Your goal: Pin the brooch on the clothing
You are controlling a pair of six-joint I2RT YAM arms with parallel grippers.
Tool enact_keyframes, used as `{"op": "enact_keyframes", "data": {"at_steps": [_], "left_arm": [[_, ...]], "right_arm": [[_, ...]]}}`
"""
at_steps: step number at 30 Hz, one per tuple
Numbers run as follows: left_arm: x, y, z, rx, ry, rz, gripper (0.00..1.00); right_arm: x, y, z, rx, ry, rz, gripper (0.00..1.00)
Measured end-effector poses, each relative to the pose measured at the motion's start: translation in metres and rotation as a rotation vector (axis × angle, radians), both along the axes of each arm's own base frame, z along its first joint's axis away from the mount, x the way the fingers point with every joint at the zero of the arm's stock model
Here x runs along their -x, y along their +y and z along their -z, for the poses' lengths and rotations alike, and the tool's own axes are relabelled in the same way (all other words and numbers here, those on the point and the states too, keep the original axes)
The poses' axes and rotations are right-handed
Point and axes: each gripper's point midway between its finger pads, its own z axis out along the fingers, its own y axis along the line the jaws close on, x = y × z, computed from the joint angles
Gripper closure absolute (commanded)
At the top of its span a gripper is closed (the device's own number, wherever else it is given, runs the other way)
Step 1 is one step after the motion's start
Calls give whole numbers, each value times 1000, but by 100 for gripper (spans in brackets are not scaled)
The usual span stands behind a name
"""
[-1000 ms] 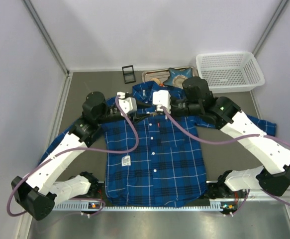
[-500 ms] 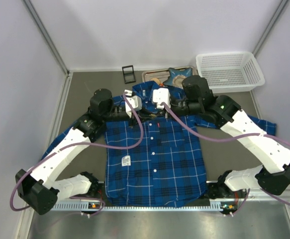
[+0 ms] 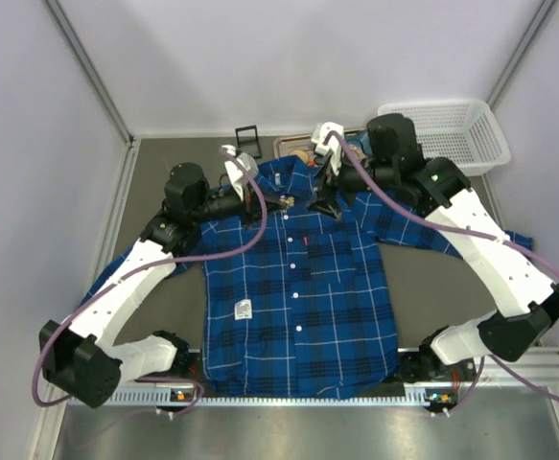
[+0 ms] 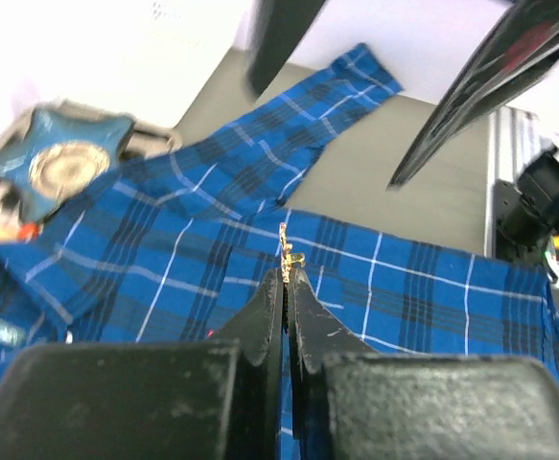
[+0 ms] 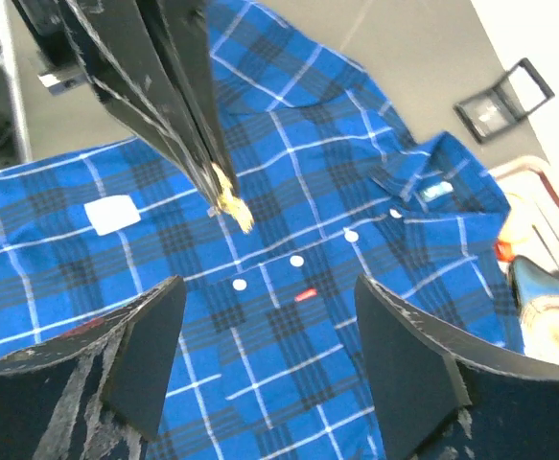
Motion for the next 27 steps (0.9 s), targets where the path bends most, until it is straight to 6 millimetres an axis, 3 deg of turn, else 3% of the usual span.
{"op": "enact_keyframes", "data": {"at_steps": [3, 6, 10, 13, 16, 18, 20, 23, 27], "left_arm": [[-28, 18, 14, 43, 128, -120, 100], [-57, 38, 34, 77, 271, -255, 100], [-96, 76, 64, 136, 451, -436, 100], [-122, 105, 85, 183, 558, -545, 100], [-143, 130, 111, 216, 667, -629, 100], [-153, 143, 131, 231, 740, -671, 100], [-160, 153, 152, 234, 814, -705, 100], [-166, 165, 182, 239, 917, -751, 100], [-168, 174, 197, 248, 979, -788, 100]], "right_arm": [[-23, -11, 3, -16, 49, 79, 19], [-37, -12, 21, 10, 97, 108, 17], [-52, 1, 62, 70, 180, 101, 17], [-67, 18, 107, 135, 260, 87, 18], [-77, 42, 150, 204, 308, 50, 25], [-79, 63, 173, 244, 303, 16, 39], [-75, 89, 194, 277, 280, -35, 53], [-63, 120, 219, 311, 248, -94, 64], [-59, 154, 247, 322, 207, -133, 66]]}}
